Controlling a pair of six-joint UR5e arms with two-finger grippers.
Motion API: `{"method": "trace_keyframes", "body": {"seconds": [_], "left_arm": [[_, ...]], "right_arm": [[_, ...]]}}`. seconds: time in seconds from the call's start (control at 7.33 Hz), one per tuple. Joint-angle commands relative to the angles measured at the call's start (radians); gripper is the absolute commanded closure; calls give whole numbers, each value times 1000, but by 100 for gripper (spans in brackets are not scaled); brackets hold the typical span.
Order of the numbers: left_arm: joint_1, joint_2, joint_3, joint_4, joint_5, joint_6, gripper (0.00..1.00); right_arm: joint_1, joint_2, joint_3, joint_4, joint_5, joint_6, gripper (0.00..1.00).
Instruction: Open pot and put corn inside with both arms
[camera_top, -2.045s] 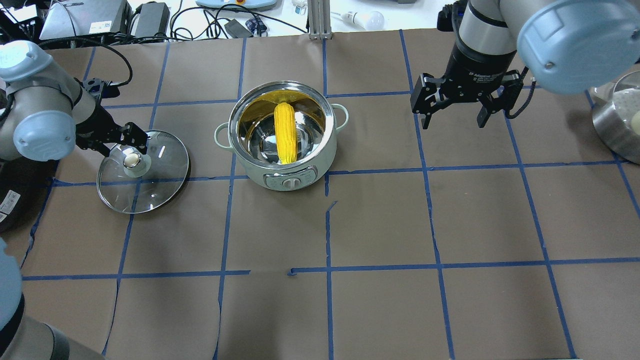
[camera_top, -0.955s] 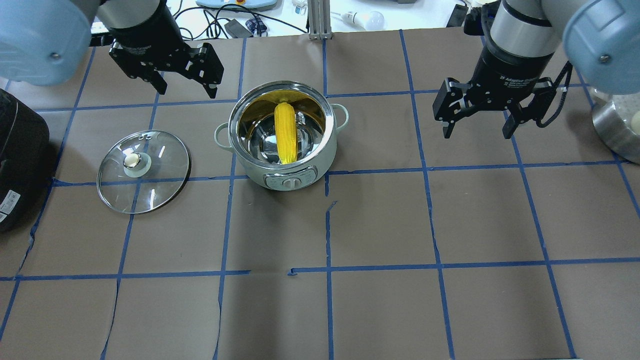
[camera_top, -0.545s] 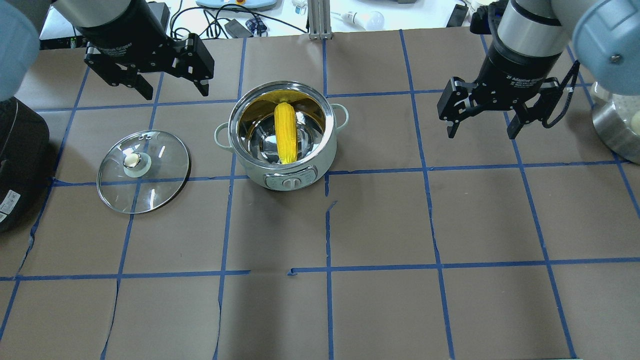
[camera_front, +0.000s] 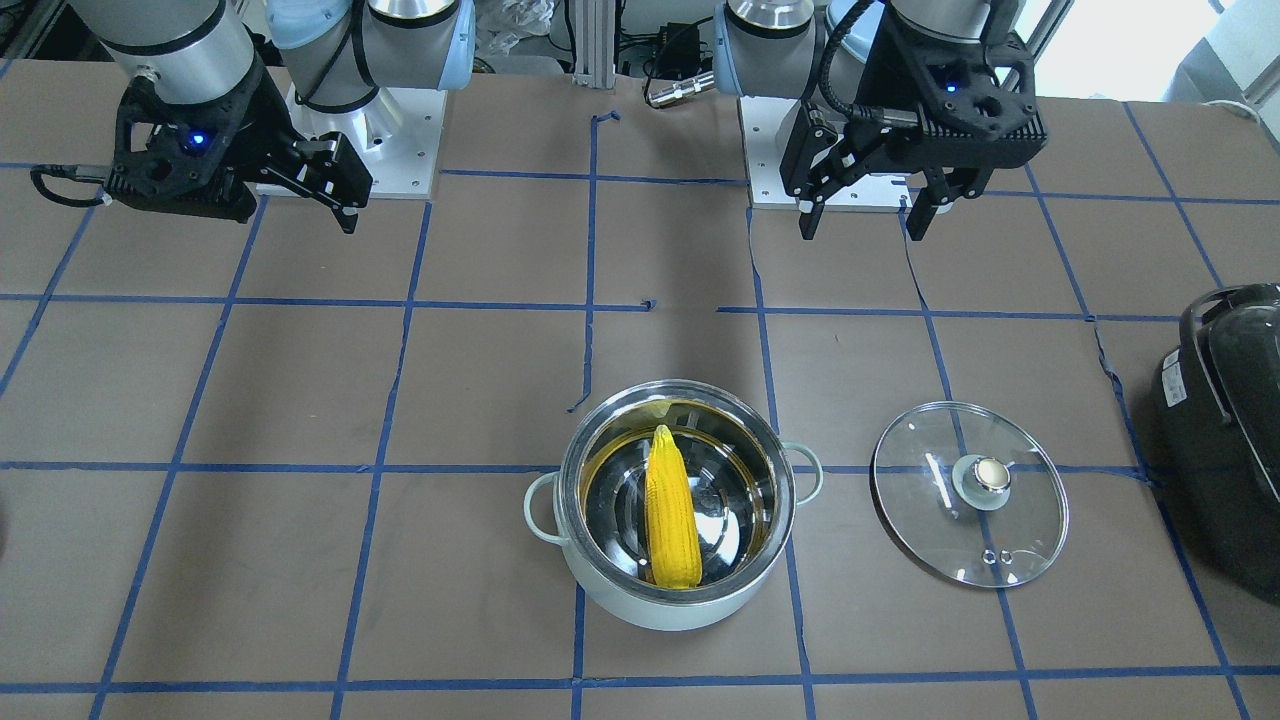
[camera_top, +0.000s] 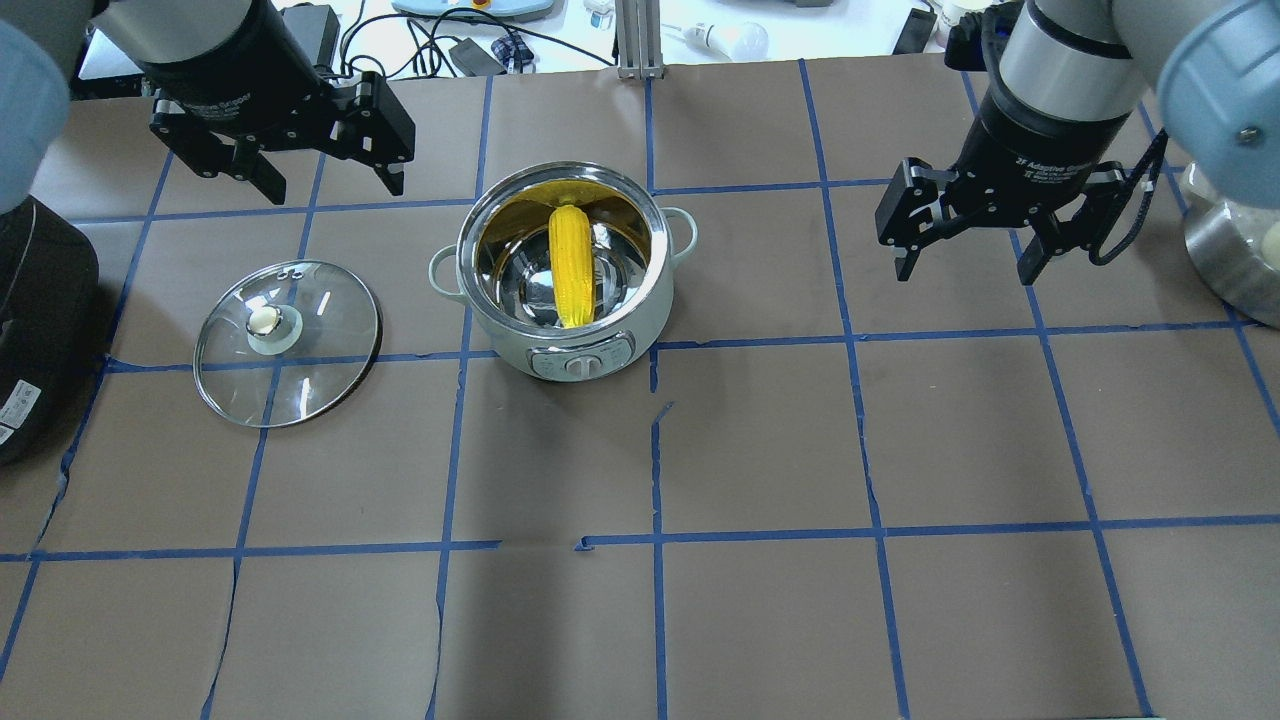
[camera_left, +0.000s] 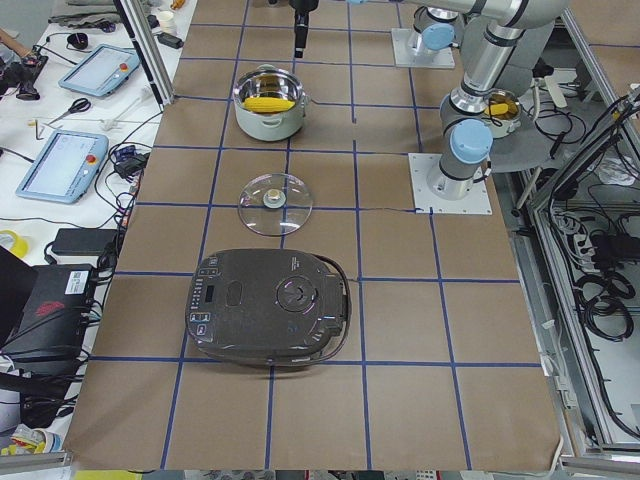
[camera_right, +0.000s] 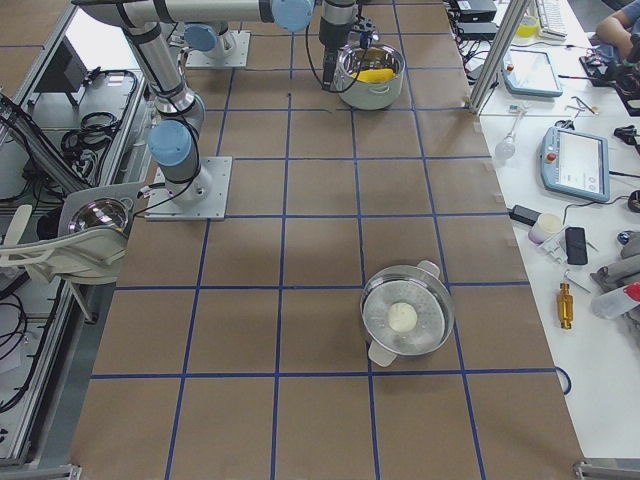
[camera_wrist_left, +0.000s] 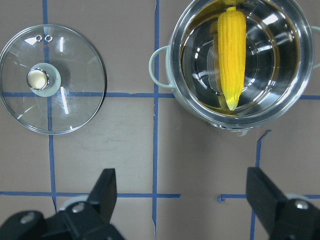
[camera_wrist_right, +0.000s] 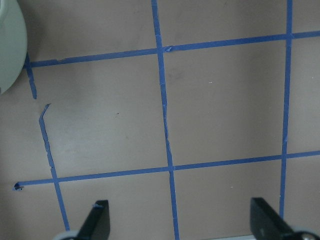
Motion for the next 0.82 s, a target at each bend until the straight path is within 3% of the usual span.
{"method": "trace_keyframes", "body": {"seconds": [0.0,0.68], "left_arm": [[1,0,-1,5,2,1,0],[1,2,-1,-14,5,4,0]], "right_arm": [[1,-6,10,-12,2,-2,0],[1,-5,10,-12,2,-12,0]]}}
